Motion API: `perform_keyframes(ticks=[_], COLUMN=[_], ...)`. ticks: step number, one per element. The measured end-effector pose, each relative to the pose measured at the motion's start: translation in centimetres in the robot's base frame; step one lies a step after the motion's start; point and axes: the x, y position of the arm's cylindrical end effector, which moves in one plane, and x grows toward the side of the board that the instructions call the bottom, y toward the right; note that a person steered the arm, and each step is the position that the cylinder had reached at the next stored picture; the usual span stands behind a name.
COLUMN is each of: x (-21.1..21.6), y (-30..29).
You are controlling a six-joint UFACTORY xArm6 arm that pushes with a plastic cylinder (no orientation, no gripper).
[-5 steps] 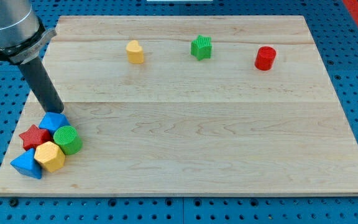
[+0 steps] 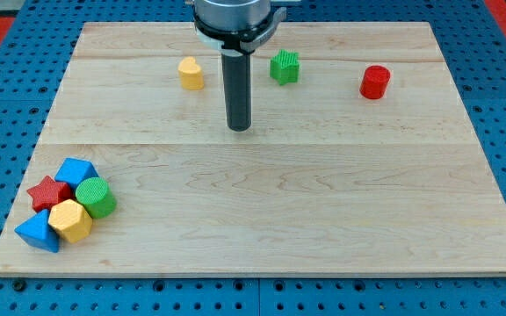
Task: Drag the yellow heart to the center of the board
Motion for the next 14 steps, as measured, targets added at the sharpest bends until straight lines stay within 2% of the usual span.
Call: perform_keyframes(ticks=[2,3,5,7,8,9,10,11,12,13,14], x=[-7.9,-9.3,-9.2,-5.5,-6.8,-15.9,-13.5,-7.0,-5.6,-5.9,-7.0], y=[0.0,-2.3,-8.9,-14.8,-13.2,-10.0,-17.2,-22.7,-19.0,-11.4,-6.6])
